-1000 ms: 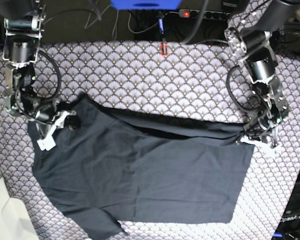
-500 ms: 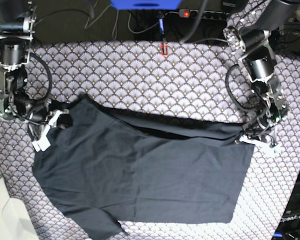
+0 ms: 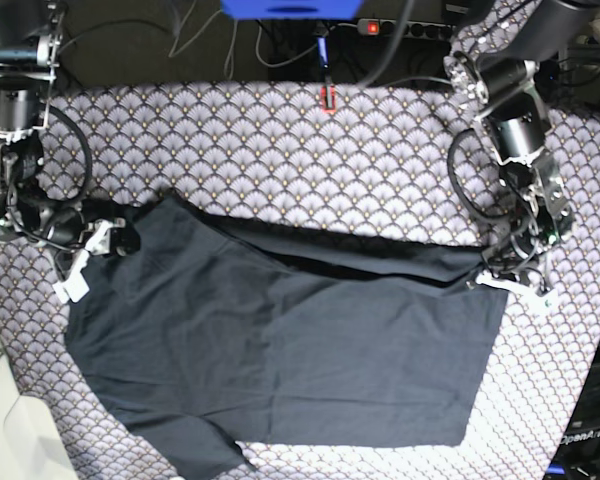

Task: Fold the T-shirt properly
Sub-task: 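Hold the shirt edge with both grippers and adjust the grip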

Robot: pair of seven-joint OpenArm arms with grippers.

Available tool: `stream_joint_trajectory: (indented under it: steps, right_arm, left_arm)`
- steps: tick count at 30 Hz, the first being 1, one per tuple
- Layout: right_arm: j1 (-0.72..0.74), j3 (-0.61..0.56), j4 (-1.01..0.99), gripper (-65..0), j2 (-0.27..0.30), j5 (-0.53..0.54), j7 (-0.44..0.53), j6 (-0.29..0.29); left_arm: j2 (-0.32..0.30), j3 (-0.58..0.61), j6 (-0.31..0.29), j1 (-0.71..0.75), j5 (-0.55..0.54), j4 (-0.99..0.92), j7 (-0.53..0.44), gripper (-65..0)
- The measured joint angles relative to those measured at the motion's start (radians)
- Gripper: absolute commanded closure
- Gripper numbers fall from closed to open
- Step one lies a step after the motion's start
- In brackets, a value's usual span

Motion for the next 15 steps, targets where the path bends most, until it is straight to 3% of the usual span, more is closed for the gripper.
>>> stream_joint_trajectory:
  steps: [6,15]
  right_arm:
    - [0.0,0.003,-0.001,-29.5,0.02,0.0,0.005,0.0]
    - [-0.03,0.102,-0.002,-29.6,0.033,-0.001,0.003,0.0]
  left_arm:
    - [0.0,0.0,-0.003,0.0,0.0,0.0,0.0,0.0]
    - [0.01,0.0,-0.002,0.011,-0.007,0.006,-0.011,0.0]
